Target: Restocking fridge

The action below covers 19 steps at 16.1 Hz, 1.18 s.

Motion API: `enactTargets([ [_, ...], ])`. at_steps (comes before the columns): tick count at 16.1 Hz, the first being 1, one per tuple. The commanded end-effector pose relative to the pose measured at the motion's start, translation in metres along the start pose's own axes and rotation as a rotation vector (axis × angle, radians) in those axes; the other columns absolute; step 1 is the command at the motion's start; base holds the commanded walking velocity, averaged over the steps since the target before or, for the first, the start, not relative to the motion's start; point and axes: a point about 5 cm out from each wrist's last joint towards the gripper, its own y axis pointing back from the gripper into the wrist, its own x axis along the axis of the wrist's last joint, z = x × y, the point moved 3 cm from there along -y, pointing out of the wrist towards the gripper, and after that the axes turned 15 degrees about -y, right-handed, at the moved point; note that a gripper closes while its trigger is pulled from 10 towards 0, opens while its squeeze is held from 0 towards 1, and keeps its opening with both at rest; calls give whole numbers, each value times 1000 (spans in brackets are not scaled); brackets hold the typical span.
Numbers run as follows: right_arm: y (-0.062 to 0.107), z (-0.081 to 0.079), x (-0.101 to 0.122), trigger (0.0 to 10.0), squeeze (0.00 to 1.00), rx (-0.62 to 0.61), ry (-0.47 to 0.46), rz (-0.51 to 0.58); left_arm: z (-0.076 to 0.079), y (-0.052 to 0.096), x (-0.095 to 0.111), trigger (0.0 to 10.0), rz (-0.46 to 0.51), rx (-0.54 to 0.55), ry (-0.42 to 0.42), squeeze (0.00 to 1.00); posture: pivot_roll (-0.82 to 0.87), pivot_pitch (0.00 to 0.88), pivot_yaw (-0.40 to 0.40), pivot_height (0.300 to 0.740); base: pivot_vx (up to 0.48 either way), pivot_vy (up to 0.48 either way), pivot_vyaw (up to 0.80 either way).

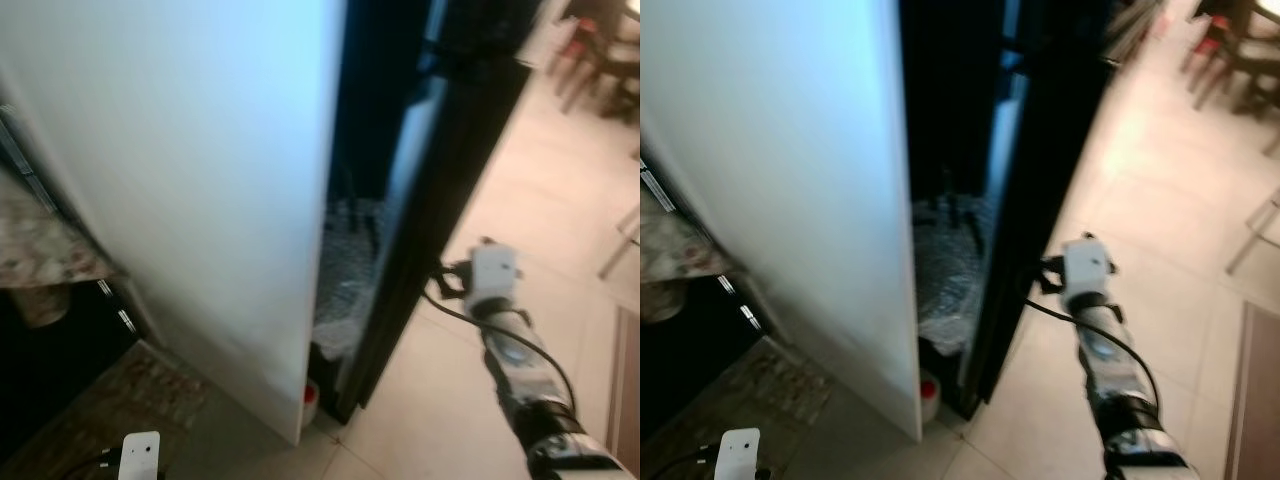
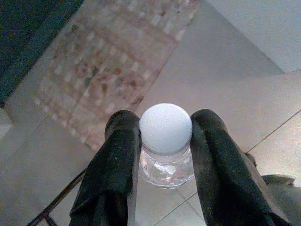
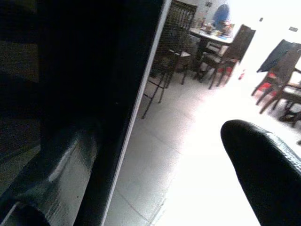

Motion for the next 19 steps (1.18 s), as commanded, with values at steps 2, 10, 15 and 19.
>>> enactTargets([
  [2,13,49,-1,10000,0,-191,3,-4,1,0,0,10000,2,7,1,0,-103,0,-12,740,0,0,0],
  [10,111,123,-70,10000,0,-627,-6,-182,7,1,1,10000,11,-16,-31,0,-117,0,-13,740,0,0,0],
  [15,188,94,-157,10000,0,-769,-166,-529,12,2,-3,10000,9,-31,-55,0,-115,0,-14,740,0,0,0],
  [19,213,85,-177,10000,0,-774,-230,-644,13,3,-5,10000,4,-38,-58,0,-122,0,-12,740,0,0,0],
])
